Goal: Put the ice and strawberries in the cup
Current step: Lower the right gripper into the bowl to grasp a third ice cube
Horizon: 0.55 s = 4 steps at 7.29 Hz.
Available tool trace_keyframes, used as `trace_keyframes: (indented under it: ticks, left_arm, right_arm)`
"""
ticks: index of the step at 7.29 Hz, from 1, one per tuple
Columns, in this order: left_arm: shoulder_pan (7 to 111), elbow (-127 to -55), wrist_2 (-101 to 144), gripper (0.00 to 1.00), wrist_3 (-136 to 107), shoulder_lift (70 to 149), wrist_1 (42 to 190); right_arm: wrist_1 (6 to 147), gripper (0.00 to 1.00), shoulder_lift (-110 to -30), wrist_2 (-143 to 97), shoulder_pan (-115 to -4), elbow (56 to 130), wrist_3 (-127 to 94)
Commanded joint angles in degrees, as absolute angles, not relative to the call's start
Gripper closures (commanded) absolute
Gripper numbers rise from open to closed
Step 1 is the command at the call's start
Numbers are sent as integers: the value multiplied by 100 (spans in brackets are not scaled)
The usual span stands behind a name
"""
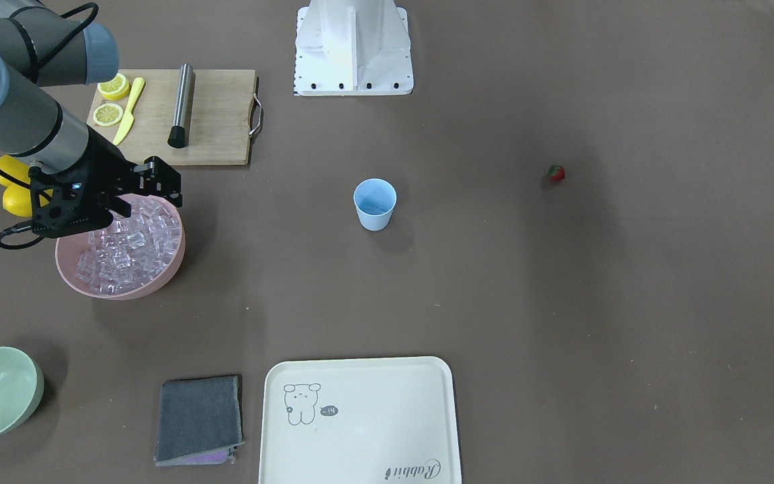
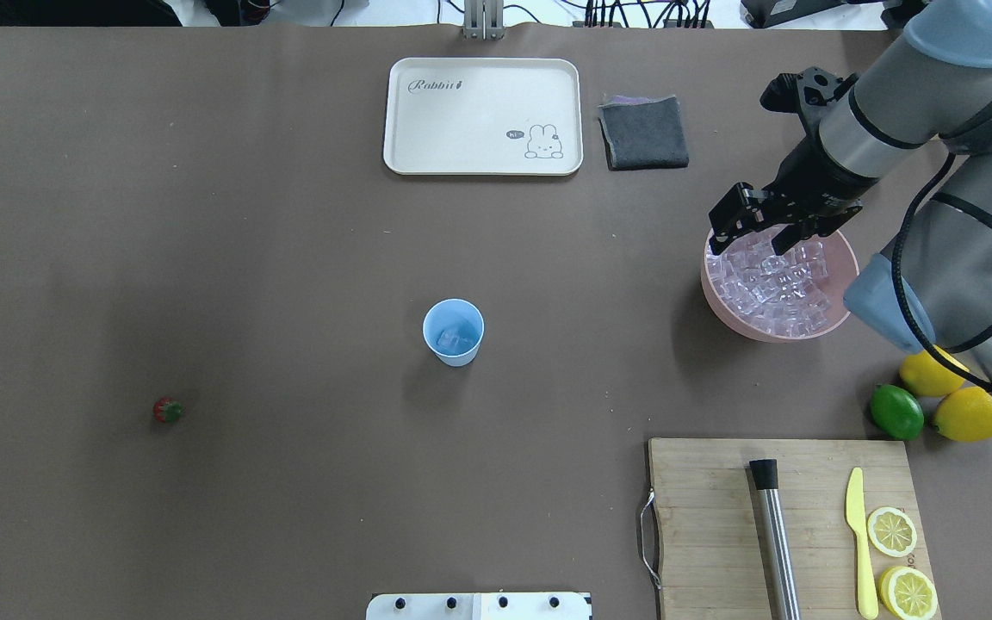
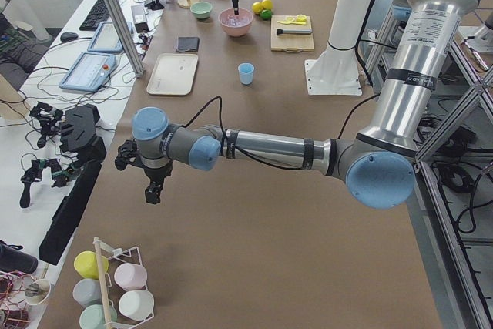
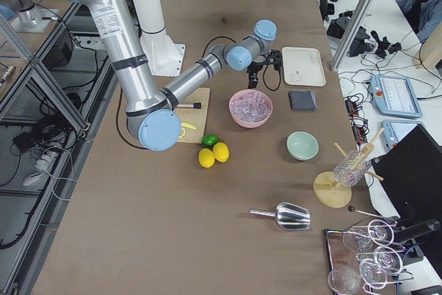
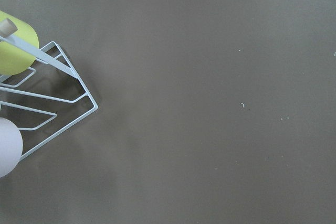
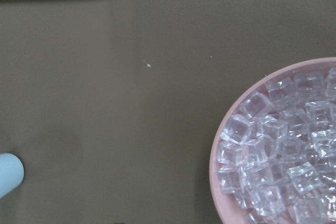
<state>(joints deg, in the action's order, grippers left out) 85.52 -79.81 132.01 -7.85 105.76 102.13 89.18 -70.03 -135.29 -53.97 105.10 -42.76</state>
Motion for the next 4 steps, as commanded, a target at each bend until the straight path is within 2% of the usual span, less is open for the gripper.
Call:
trace_keyframes:
  ticks: [1,2,4]
  left_arm:
    - [8552,-7963,13201,2,-774,10573,10213]
    - [8552,-7963,13201,2,-773,10573,10213]
    - [8552,-7954,13201,2,-773,10582,10213]
  right_arm:
    - [8921,19,-7163,-13526,-5423,10442,-3912]
    - [8921,27,-7189,-13526,-5423,10302,-3633]
    - [8921,30,-7172,-13518,-5414,10021,-3350]
